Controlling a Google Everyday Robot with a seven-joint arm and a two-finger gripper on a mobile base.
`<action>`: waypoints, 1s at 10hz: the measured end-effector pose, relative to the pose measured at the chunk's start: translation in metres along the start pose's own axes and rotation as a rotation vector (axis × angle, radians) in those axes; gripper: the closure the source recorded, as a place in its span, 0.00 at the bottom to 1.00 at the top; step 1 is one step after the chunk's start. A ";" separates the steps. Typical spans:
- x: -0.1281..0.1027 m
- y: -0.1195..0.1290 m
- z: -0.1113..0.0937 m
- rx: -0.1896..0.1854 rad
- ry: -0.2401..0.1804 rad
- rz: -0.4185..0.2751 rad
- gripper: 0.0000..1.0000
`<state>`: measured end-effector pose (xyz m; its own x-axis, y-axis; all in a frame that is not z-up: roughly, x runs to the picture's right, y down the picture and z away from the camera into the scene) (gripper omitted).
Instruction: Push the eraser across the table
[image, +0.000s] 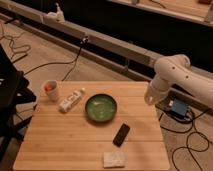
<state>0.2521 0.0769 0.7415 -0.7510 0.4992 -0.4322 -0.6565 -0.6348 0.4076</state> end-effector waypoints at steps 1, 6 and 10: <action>-0.005 0.001 -0.002 0.000 -0.020 0.000 1.00; 0.037 -0.028 0.040 0.066 0.102 -0.032 1.00; 0.080 -0.051 0.065 0.143 0.211 -0.087 1.00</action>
<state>0.2209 0.1870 0.7385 -0.6701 0.4044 -0.6225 -0.7322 -0.4977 0.4648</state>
